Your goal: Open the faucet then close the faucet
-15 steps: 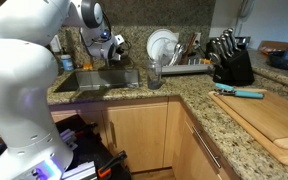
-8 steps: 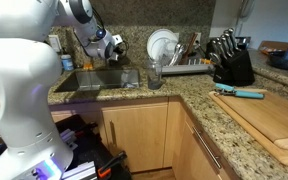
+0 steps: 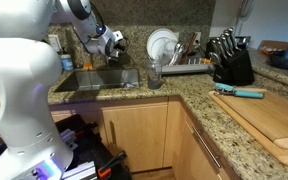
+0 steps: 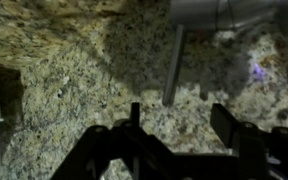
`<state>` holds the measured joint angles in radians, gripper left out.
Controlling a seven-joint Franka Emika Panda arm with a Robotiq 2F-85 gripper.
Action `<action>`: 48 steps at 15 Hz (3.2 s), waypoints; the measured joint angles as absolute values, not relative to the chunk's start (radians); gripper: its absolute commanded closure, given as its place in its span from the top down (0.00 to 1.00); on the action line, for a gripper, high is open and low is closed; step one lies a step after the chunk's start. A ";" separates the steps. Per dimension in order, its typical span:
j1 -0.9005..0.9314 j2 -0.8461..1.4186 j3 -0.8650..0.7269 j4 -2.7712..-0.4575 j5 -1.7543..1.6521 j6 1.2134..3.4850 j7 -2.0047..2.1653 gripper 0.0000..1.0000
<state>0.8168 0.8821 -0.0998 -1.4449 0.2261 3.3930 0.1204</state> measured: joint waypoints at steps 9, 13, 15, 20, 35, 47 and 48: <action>0.777 0.508 -0.140 -1.698 0.234 3.152 0.142 1.00; 0.895 0.435 -0.373 -1.792 0.184 3.038 0.213 1.00; 0.905 0.430 -0.383 -1.802 0.183 3.037 0.217 1.00; 0.770 0.440 -0.199 -1.785 0.205 2.919 0.254 1.00; 0.682 0.741 -0.062 -1.614 0.035 2.935 0.441 1.00; 0.699 0.900 -0.064 -1.414 0.093 3.086 0.479 1.00; 0.699 0.900 -0.064 -1.415 0.093 3.086 0.479 1.00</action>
<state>0.6991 0.8997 -0.0643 -1.4148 0.0931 3.0857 0.4790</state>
